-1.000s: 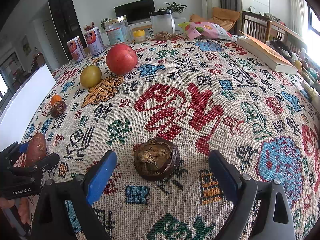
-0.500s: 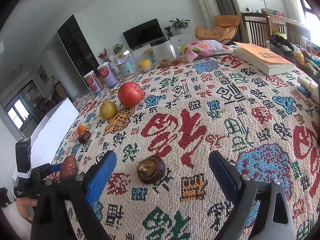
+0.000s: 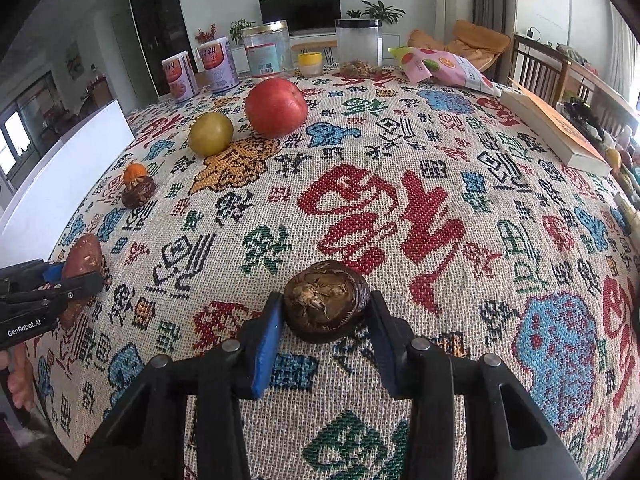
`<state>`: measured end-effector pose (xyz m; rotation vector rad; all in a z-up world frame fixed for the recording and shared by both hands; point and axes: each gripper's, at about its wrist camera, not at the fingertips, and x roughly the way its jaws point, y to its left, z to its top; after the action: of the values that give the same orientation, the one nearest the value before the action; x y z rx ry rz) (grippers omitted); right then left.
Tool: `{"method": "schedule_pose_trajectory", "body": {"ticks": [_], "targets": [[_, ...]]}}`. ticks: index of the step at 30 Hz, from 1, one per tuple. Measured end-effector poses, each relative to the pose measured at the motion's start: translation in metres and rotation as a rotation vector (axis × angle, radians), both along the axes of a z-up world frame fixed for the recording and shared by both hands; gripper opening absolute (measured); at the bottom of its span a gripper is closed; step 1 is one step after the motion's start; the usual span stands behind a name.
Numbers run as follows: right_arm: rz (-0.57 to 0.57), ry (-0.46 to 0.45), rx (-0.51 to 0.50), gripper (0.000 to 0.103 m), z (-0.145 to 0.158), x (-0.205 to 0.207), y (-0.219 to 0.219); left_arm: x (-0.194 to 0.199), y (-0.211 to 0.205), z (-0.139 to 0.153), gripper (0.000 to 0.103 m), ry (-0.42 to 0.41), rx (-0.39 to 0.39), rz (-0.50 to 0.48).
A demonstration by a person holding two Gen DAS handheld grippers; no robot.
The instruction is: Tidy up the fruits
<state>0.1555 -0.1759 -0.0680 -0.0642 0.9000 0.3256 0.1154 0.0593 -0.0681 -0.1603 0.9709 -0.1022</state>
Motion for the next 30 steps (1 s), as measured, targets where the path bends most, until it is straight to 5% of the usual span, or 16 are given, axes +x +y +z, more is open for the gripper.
{"method": "schedule_pose_trajectory", "body": {"ticks": [8, 13, 16, 19, 25, 27, 28, 30], "targets": [[0.194, 0.009, 0.163, 0.042, 0.044, -0.036, 0.061, -0.098, 0.074, 0.105, 0.041, -0.117, -0.339, 0.058], [0.467, 0.008, 0.205, 0.042, 0.087, -0.064, 0.173, -0.143, 0.166, 0.152, 0.041, -0.232, -0.310, 0.274], [0.640, 0.027, 0.207, 0.042, 0.110, -0.082, 0.256, -0.145, 0.225, 0.137, 0.041, -0.187, -0.237, 0.472], [0.755, 0.059, 0.164, 0.042, 0.115, -0.092, 0.334, -0.141, 0.275, 0.096, 0.041, -0.072, -0.251, 0.631], [0.817, 0.123, 0.013, 0.042, 0.080, -0.098, 0.427, -0.138, 0.297, 0.054, 0.041, 0.043, -0.235, 0.723], [0.799, 0.131, -0.010, 0.044, 0.072, -0.098, 0.435, -0.138, 0.296, 0.051, 0.049, 0.044, -0.211, 0.748], [0.784, 0.138, 0.001, 0.047, 0.072, -0.098, 0.435, -0.138, 0.294, 0.051, 0.059, 0.031, -0.202, 0.753], [0.757, 0.146, 0.052, 0.076, 0.077, -0.094, 0.423, -0.138, 0.286, 0.057, 0.075, -0.009, -0.171, 0.770]]}}
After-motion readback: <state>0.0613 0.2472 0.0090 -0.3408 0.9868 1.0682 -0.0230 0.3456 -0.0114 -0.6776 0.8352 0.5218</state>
